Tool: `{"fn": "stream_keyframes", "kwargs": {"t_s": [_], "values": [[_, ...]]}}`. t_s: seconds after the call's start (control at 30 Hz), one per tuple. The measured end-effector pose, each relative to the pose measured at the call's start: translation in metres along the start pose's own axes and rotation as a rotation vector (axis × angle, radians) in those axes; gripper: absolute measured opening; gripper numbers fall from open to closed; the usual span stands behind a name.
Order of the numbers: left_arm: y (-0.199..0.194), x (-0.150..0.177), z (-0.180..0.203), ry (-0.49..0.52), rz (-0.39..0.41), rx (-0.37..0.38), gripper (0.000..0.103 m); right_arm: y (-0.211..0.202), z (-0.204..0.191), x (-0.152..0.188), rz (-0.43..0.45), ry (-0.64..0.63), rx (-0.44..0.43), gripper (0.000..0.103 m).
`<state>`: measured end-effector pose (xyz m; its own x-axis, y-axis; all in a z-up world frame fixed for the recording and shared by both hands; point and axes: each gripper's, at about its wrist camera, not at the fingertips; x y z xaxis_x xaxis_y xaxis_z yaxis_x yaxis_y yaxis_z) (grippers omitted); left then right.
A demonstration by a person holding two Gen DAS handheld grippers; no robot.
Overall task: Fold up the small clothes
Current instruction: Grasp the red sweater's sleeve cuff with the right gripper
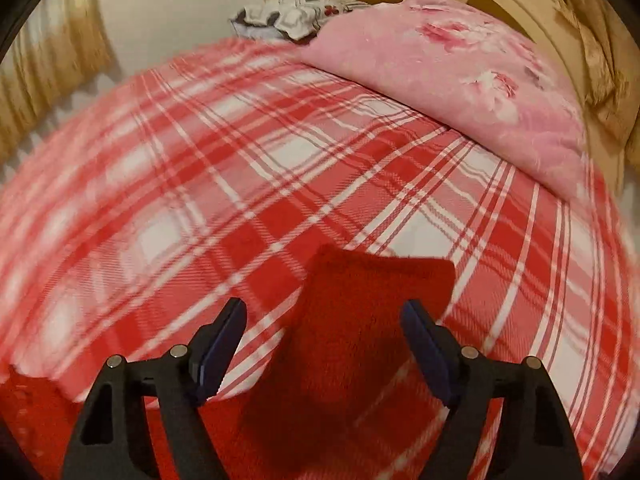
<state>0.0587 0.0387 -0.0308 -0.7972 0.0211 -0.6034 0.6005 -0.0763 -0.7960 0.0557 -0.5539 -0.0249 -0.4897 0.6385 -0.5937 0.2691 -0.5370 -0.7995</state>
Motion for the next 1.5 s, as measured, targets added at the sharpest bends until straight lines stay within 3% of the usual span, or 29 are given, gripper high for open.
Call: {"fn": "stream_keyframes", "kwargs": {"t_s": [0.13,0.2,0.23,0.27,0.3,0.33,0.43,0.57,0.73,0.9,1.07,1.2,1.23,1.27,1.33,1.5], "values": [[0.009,-0.002,0.001,-0.001,-0.023,-0.008,0.1,0.031,-0.005,0.005,-0.104,-0.018,0.055,0.062],[0.013,-0.001,0.002,0.0,-0.039,-0.007,0.1,0.033,-0.002,0.008,-0.076,-0.024,0.051,0.056],[0.015,-0.001,0.003,0.0,-0.045,-0.007,0.1,0.033,-0.001,0.008,-0.072,-0.036,0.05,0.047],[0.016,0.0,0.003,0.001,-0.051,-0.005,0.1,0.032,0.002,0.008,-0.07,-0.036,0.033,0.027],[0.017,0.0,0.003,0.001,-0.057,-0.004,0.1,0.03,0.005,0.008,-0.07,-0.028,0.01,0.016],[0.017,0.001,0.004,0.002,-0.062,-0.002,0.1,0.027,0.012,0.007,-0.076,-0.008,-0.026,0.011],[0.014,0.003,0.004,-0.001,-0.056,0.008,0.1,0.013,0.048,0.011,-0.078,0.132,-0.207,0.011],[0.008,0.003,0.002,-0.005,-0.043,0.013,0.1,-0.018,0.102,0.038,0.007,0.319,-0.387,0.011],[0.004,0.005,0.005,0.001,-0.044,0.03,0.1,-0.024,0.151,0.076,-0.009,0.436,-0.442,0.014],[-0.005,0.006,0.012,0.022,-0.026,0.035,0.1,-0.006,0.182,0.093,-0.077,0.604,-0.58,0.022],[-0.013,0.005,0.011,0.022,-0.006,0.025,0.1,-0.018,0.175,0.083,-0.032,0.596,-0.607,0.063],[-0.011,0.004,0.007,0.004,-0.013,0.019,0.1,-0.014,0.167,0.077,-0.034,0.597,-0.58,0.063],[-0.01,0.004,0.006,-0.002,-0.015,0.02,0.1,-0.013,0.165,0.075,-0.033,0.579,-0.565,0.057],[-0.009,0.004,0.005,-0.006,-0.017,0.021,0.1,-0.013,0.161,0.074,-0.038,0.548,-0.525,0.036],[-0.008,0.004,0.003,-0.014,-0.021,0.023,0.1,-0.009,0.155,0.072,-0.061,0.487,-0.432,0.007],[-0.007,0.005,-0.003,-0.024,-0.019,0.025,0.1,-0.023,0.135,0.063,-0.028,0.371,-0.292,0.005]]}}
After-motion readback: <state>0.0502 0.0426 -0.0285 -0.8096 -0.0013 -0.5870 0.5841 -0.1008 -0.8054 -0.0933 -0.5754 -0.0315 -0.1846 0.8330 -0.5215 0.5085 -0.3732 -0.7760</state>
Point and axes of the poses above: each gripper's, at about its wrist camera, not at the fingertips, and y roughly the way its jaws point, z to its right, x to its underside, and after that the axes turned 2 degrees about x, right-handed
